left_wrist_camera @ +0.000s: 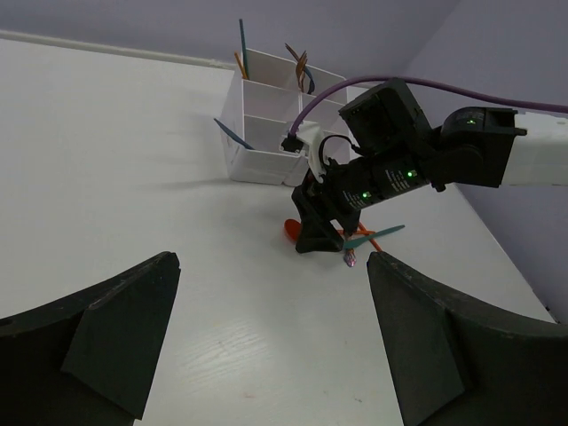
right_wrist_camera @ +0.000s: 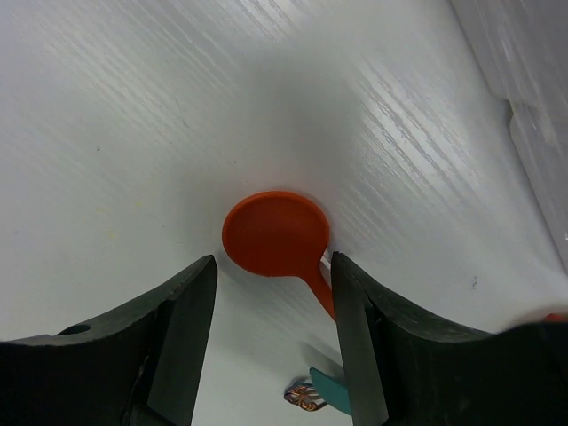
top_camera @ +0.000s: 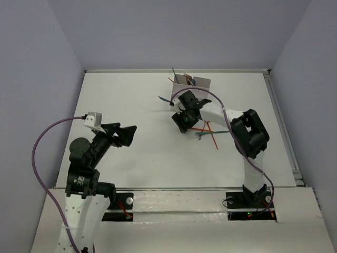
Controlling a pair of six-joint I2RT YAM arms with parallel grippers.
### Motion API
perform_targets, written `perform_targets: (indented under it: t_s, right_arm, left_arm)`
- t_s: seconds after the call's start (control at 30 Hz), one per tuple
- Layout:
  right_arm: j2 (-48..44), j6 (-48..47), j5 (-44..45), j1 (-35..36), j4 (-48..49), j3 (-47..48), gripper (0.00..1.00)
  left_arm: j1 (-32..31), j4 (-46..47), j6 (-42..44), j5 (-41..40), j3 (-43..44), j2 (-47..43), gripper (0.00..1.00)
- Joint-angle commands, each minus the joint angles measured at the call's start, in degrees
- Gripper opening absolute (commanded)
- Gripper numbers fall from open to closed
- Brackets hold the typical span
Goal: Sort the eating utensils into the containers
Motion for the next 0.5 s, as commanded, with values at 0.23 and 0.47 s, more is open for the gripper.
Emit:
perform_targets:
  t_s: [0.23, 0.47]
  right_arm:
    - [-1.8, -3.0, 2.3, -0.5, -0.9, -0.5, 0.58]
    - [-2.3, -5.8, 0.9, -1.0, -3.7, -1.4, 0.58]
  left_arm:
    - [0.3, 2.9, 0.1, 0.9, -0.4, 0.4, 0.99]
    - [0.3, 3.0, 0.0, 1.1, -0.4, 0.6, 0.99]
